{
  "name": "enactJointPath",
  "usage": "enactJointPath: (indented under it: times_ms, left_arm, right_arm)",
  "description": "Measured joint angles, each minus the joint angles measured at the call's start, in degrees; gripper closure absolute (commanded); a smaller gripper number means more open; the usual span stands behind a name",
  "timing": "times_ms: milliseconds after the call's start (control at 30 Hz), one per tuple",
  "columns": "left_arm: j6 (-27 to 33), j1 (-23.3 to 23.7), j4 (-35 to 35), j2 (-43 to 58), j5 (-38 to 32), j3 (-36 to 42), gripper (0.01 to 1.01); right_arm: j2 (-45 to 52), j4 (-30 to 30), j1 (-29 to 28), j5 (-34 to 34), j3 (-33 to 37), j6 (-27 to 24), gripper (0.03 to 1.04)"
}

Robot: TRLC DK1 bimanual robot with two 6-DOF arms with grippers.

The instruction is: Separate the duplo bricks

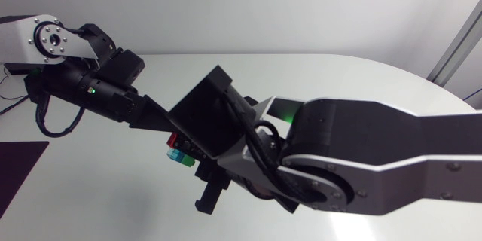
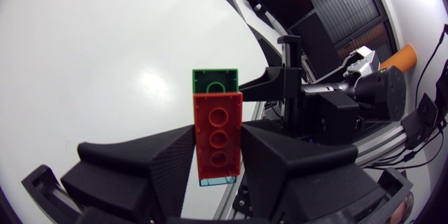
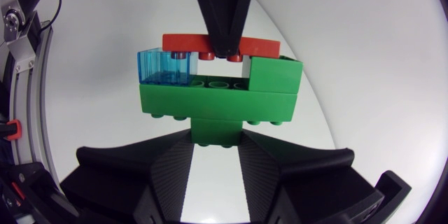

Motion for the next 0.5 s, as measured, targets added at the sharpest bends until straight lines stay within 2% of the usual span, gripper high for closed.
enactJointPath:
  times_ms: [133, 367, 500]
  left_arm:
    - [2.9, 0.3, -3.4, 0.9, 0.5, 0.7, 0.669]
    - [13.6, 1.5, -16.5, 3.7, 5.6, 4.2, 0.670]
    - [17.4, 2.3, -19.3, 4.6, 6.3, 5.2, 0.669]
  right_arm:
    - [0.0, -0.3, 0.7, 0.8, 0.0, -0.9, 0.75]
    - [-0.1, 2.1, 1.6, 3.0, -0.9, -2.6, 0.75]
    - [-0.1, 2.6, 1.8, 3.6, -1.2, -3.3, 0.75]
